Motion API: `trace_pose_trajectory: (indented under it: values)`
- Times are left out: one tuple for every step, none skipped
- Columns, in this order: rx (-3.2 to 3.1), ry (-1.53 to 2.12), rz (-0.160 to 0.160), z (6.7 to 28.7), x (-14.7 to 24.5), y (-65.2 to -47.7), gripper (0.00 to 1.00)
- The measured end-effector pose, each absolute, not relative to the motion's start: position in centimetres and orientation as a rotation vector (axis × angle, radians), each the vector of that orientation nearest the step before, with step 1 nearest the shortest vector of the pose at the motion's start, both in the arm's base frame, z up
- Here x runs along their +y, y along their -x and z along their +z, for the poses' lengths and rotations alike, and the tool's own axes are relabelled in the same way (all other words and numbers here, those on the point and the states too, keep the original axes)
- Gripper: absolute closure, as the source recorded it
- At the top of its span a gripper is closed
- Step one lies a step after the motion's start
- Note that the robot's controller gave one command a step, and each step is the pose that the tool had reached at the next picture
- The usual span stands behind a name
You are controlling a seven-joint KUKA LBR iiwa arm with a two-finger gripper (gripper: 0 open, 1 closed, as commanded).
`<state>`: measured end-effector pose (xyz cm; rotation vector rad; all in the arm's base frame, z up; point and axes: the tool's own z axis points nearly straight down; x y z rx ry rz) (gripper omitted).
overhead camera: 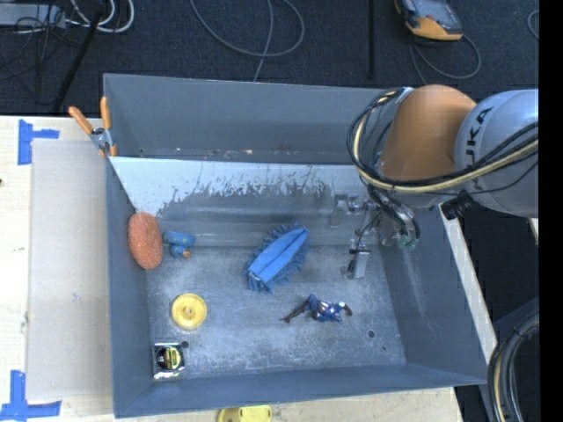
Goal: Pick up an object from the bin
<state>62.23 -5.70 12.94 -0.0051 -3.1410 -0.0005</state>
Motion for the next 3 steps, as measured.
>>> trace_pose_trajectory:
  values:
    - [-3.144, 0.087, -0.001, 9.1, -5.1, -60.8, 0.00]
    - [-3.137, 0.141, 0.000, 6.4, -4.6, -60.2, 0.00]
    - [-3.124, -0.329, -0.001, 7.0, -5.9, -56.8, 1.00]
